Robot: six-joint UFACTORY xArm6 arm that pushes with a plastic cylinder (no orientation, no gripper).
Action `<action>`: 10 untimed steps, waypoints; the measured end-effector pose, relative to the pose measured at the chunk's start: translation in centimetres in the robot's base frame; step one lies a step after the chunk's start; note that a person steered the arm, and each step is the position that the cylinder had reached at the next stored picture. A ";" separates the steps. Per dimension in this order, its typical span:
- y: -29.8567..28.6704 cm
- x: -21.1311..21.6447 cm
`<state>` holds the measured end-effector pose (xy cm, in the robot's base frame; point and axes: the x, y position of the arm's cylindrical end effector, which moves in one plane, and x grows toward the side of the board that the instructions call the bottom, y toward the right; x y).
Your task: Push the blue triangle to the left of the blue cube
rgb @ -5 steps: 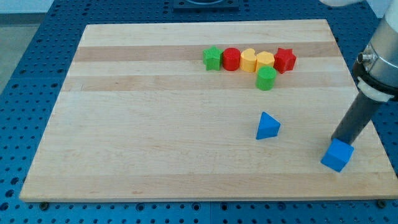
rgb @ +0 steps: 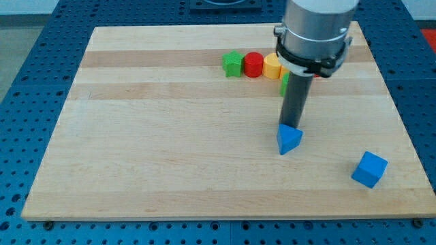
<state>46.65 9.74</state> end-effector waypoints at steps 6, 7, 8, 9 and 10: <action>2.3 2.5; 2.5 1.6; 0.2 0.8; -1.3 0.0; -1.8 0.7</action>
<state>47.39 7.92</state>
